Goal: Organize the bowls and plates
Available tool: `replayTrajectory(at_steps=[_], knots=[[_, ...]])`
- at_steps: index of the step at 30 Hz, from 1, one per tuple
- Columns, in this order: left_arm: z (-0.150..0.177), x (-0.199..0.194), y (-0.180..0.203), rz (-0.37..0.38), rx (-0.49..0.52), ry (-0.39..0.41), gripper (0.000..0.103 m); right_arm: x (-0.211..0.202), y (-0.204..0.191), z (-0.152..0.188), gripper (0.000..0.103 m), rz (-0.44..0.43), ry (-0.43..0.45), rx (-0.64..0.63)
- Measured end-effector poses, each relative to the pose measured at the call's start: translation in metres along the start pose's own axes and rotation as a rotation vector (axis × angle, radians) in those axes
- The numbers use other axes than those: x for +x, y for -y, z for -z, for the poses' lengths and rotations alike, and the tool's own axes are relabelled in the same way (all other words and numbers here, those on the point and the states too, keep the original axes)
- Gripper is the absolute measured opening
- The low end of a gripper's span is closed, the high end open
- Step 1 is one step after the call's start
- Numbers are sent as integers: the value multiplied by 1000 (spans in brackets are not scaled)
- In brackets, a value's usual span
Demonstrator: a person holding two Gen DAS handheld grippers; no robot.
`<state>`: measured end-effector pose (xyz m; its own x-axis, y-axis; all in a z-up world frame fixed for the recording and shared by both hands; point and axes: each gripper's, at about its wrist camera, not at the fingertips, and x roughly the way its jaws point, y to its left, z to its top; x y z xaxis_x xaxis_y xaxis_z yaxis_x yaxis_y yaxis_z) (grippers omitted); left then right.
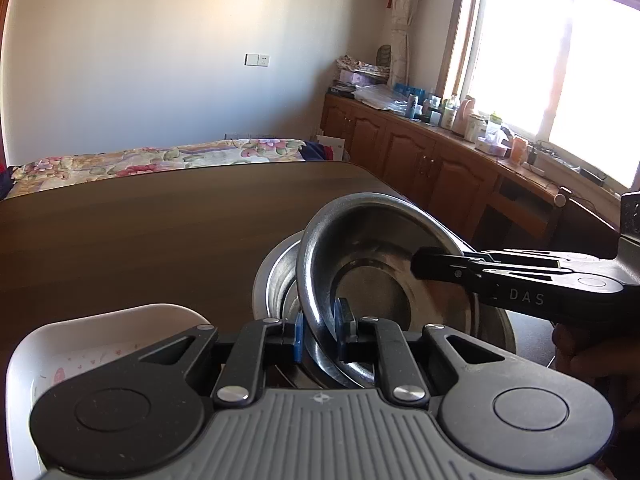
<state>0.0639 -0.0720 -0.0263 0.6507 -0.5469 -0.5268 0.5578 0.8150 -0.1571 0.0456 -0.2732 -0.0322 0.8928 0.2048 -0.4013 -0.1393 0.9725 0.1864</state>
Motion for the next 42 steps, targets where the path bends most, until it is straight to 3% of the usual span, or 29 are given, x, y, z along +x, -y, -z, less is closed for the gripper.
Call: replayTrajectory(at_steps=[13,37,42], knots=[[3,-2,8,-23,20,12,18,0,-6,1,16,21,-3,-33],[18,-10,17,-72,18,72,19,-7,-11,6,19,73,84,-60],[18,-12,18,-76,20,77,19,-5,-18,5,37,73,88,-120]])
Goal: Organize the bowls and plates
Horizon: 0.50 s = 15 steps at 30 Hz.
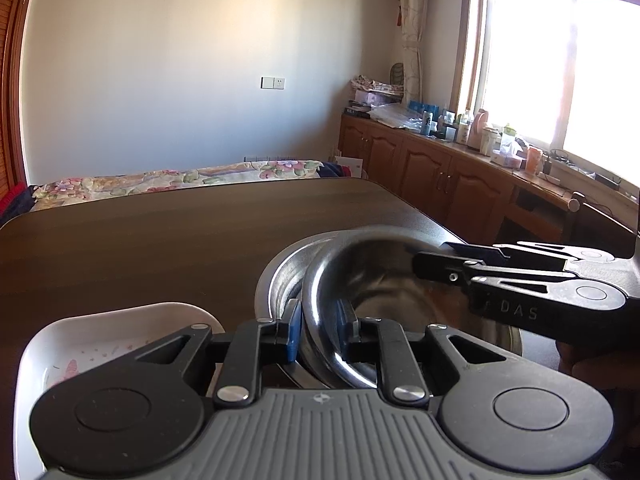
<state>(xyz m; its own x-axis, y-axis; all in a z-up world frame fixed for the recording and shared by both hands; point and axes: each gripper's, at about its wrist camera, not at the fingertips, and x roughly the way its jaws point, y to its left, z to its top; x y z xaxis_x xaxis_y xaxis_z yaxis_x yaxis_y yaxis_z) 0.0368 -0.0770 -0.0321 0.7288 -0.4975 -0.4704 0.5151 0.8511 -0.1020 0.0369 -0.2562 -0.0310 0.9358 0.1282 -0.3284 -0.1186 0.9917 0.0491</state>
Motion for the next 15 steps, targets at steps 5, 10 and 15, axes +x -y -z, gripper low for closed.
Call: replayTrajectory(at_steps=[5,10,15], knots=[[0,-5,3,-7,11,19,19,-3,-2,-6,37,0,33,-34],[0,-16,10,-15,29,59,29,-13,3,-2,47,19,58,-17],[1,-23,19,-64,82,119,64,-21,6,6,53,52,86,10]])
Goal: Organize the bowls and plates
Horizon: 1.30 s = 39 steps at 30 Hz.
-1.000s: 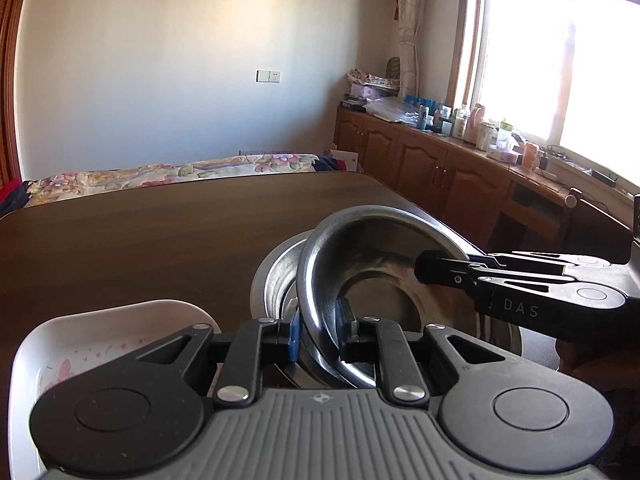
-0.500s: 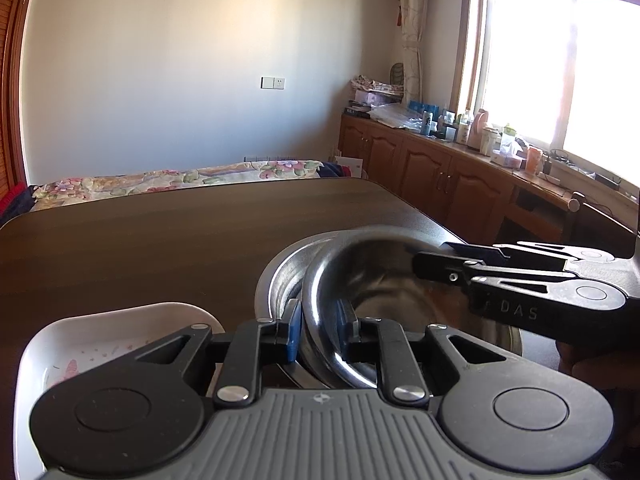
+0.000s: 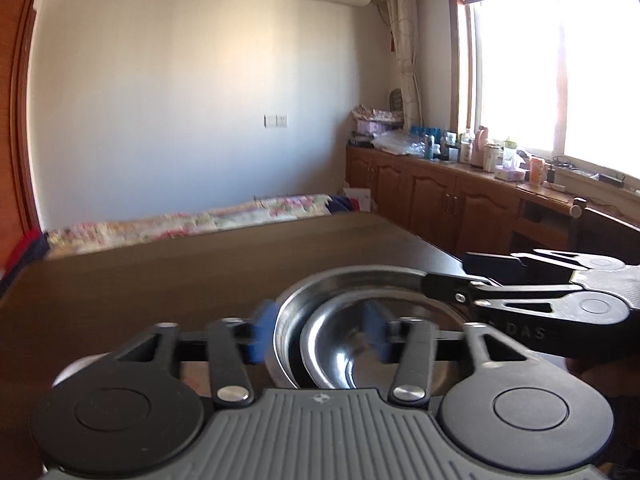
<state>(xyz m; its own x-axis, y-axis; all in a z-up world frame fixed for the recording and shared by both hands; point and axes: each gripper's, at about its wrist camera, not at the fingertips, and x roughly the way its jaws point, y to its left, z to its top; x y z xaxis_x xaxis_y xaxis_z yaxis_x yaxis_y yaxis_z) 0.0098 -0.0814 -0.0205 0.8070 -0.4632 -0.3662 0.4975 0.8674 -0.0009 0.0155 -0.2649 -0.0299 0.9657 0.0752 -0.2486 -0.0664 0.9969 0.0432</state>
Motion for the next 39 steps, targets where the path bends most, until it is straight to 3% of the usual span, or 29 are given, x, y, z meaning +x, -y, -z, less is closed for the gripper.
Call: replayTrajectory(at_steps=[2,5,15,24,29,36,39], knots=[[3,0,1,-19,2,19,82,-1,3,4,65,9,11,18],[7,3,-1,-30,-15,17,91,1,5,11,81,13,19,34],[24,17,-2,-45,-70,-44,91,16,13,24,82,-13,-6,91],[28,23,5,-26,-83,-89,68,18,11,27,78,-48,-16,128],[27,26,2,-27,-104,-105,55,21,8,28,66,-61,-31,123],[26,28,-2,-23,-128,-113,49,23,5,27,51,-71,-36,124],[27,28,-6,-25,-138,-108,39,23,6,28,46,-73,-32,125]])
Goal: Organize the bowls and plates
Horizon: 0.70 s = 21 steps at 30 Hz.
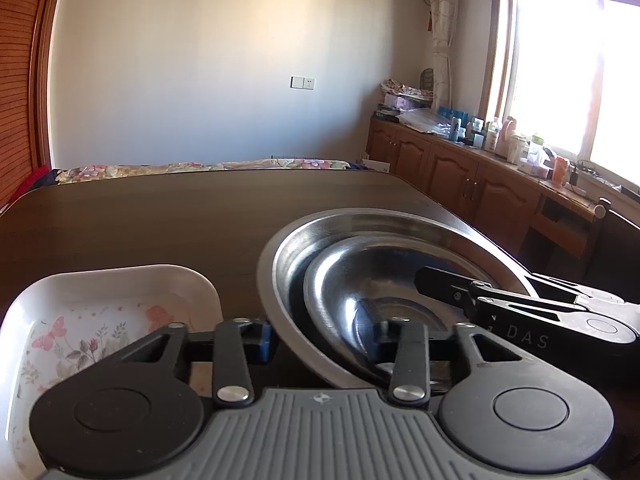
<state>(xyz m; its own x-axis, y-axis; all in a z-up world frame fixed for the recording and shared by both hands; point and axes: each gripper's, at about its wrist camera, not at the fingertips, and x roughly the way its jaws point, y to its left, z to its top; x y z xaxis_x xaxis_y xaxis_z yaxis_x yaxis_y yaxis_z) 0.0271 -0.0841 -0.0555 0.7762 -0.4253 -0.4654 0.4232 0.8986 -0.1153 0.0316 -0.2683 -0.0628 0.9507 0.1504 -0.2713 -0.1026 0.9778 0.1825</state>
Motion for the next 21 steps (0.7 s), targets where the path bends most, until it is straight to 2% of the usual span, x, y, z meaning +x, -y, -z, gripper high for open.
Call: replayTrajectory(at_steps=[2,15,21], knots=[[1,-2,-4,7,-19,3,35,0,2,0,41,9,5,8],[-22,-41,-8,24,-31,75,33,-14,-13,-29,40,-24,52,-15],[-36,-61,-13,0,-20,94,34,-18,-27,-41,40,-47,62,-40]])
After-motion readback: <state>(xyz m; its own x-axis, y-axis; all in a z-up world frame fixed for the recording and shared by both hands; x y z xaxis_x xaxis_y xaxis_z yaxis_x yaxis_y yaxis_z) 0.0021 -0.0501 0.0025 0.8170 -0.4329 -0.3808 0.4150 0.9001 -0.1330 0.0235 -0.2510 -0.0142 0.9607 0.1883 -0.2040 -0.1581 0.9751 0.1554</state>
